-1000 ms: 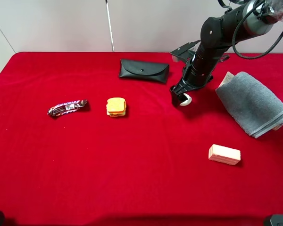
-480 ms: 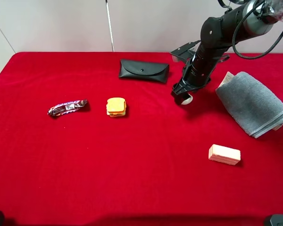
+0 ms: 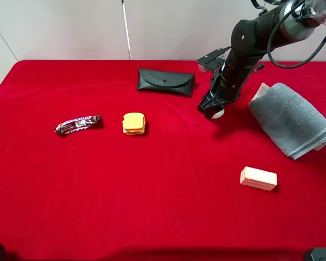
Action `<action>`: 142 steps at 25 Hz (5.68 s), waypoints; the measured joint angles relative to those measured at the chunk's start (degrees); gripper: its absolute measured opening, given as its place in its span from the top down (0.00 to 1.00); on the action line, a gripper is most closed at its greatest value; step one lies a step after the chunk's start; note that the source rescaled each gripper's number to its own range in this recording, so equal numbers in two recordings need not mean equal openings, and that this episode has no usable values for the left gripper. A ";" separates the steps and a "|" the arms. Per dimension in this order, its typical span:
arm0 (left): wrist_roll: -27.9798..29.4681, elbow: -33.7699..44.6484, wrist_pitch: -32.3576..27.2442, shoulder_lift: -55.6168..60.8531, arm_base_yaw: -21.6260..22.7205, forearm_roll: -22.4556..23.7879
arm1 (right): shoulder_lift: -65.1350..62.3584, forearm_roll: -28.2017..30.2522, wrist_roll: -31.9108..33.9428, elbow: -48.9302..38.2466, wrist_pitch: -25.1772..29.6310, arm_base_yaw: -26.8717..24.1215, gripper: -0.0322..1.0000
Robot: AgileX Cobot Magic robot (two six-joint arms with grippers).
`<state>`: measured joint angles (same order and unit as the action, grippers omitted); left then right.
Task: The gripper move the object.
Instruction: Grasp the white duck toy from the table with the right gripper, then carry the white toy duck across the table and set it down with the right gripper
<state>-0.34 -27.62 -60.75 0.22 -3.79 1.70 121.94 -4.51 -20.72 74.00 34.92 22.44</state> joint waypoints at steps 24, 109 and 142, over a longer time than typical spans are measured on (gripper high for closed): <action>0.00 0.00 0.00 0.00 0.00 0.00 | -3.61 -1.03 1.47 0.00 2.84 0.16 0.94; 0.00 0.00 0.00 0.00 0.00 0.00 | 1.27 -1.86 7.92 0.18 -7.24 39.59 0.97; 0.00 0.00 0.00 0.00 0.00 0.00 | 1.27 -1.92 8.56 0.18 -7.29 39.59 0.00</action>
<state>-0.34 -27.62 -60.75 0.22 -3.79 1.70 123.20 -6.43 -12.16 74.17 27.63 62.03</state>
